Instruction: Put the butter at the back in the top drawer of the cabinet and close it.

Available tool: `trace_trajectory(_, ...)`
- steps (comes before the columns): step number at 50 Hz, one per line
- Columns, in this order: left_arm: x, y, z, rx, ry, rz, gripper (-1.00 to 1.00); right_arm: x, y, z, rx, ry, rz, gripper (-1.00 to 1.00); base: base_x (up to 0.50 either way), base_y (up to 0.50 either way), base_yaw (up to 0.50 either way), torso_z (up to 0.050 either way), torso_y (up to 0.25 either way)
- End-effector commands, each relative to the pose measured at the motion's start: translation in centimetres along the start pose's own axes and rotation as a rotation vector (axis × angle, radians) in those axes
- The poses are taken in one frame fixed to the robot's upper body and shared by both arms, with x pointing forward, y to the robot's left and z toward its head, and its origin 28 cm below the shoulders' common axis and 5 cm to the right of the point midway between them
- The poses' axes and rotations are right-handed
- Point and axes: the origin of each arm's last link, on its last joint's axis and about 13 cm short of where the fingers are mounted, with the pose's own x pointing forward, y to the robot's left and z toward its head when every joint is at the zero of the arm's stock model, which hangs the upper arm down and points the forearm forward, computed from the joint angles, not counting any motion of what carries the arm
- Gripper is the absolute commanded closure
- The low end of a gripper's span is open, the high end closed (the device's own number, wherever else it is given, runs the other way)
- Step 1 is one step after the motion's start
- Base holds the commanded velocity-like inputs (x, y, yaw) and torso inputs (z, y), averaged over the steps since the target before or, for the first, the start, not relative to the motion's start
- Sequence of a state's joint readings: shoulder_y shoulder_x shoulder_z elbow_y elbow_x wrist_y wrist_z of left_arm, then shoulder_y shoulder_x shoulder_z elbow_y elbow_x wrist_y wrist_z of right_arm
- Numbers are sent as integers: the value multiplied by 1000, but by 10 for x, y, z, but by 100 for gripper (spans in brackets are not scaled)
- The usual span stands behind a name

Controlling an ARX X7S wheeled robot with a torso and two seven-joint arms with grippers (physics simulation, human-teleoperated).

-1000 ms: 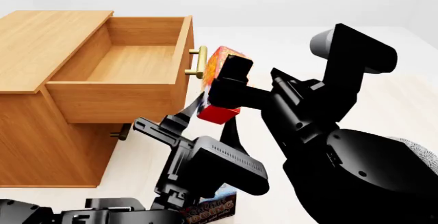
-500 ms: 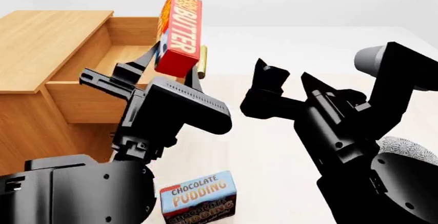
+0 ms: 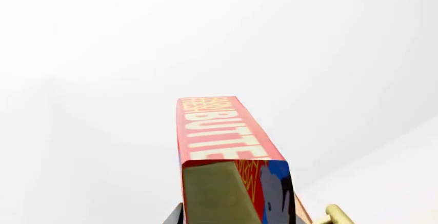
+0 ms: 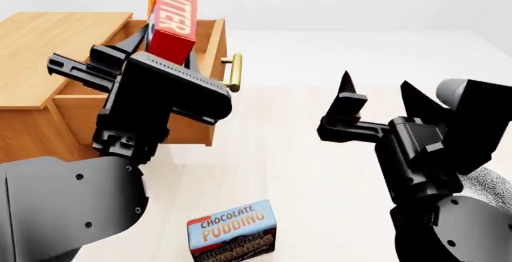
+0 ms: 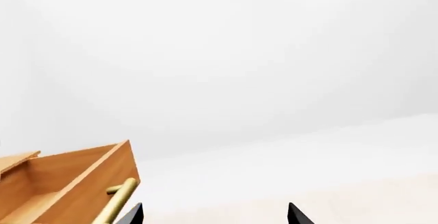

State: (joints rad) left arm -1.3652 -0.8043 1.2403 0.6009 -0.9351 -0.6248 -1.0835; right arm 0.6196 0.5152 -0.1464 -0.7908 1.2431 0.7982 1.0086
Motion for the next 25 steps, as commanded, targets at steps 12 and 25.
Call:
trace_trajectory(12,34,31,7,-236,24,83,100,-4,-5,-15,-162,-78,-17,-100,0,0,0,1,1)
trace_trajectory(25,56,39,4,-266,56,93,100,-3,-2,-21,-167,-65,-3,-100,0,0,0,0,2)
